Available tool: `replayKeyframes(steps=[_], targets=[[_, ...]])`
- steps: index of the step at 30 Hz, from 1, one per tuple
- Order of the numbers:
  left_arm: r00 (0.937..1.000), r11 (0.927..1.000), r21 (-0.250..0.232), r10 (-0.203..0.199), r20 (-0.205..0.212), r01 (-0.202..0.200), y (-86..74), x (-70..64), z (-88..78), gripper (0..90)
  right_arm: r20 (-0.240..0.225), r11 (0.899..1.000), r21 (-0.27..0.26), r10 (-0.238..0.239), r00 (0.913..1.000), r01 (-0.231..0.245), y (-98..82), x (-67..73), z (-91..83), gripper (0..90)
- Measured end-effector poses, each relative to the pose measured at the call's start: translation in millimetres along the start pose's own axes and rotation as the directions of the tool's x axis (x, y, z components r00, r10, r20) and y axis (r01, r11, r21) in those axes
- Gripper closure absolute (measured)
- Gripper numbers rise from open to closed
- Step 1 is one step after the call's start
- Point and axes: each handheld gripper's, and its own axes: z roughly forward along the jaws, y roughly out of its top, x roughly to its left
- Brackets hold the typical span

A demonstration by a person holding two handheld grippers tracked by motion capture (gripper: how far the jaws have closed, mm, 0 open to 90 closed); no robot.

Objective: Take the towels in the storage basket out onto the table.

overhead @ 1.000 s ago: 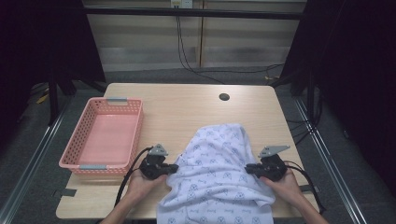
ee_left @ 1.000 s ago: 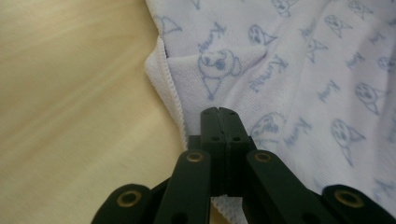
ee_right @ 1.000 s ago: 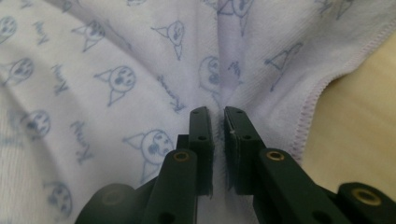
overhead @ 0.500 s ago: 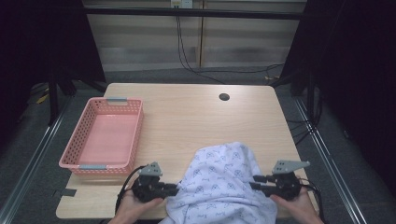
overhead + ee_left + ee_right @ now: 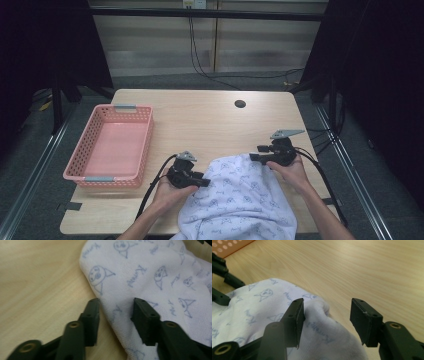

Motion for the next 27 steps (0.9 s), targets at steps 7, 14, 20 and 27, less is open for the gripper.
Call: replayKeyframes(steps=[7,14,20,27], targets=[[0.9989,0.9886,-0.146,0.035,-0.031,-0.039,19.4,-5.5,-33.6,87.1,-0.015,0.996,-0.081,-0.05,0.9986,0.049,12.5,10.2,-25.2,85.3],[0.9734,0.9388,-0.271,0.179,-0.142,-0.213,50.0,-40.7,-72.5,86.2,0.03,0.945,-0.305,-0.116,0.9928,0.12,40.4,31.8,-81.7,85.1],[0.9697,0.9683,-0.068,0.237,-0.06,-0.241,14.0,-50.9,-34.2,85.3,-0.011,0.985,-0.104,-0.138,0.9904,0.136,-18.1,45.6,-61.0,84.8],[0.9735,0.9736,0.043,0.221,0.057,-0.224,-27.8,-58.3,-24.6,72.1,-0.051,0.993,0.052,-0.101,0.9936,0.104,-76.6,50.1,-57.4,82.7]])
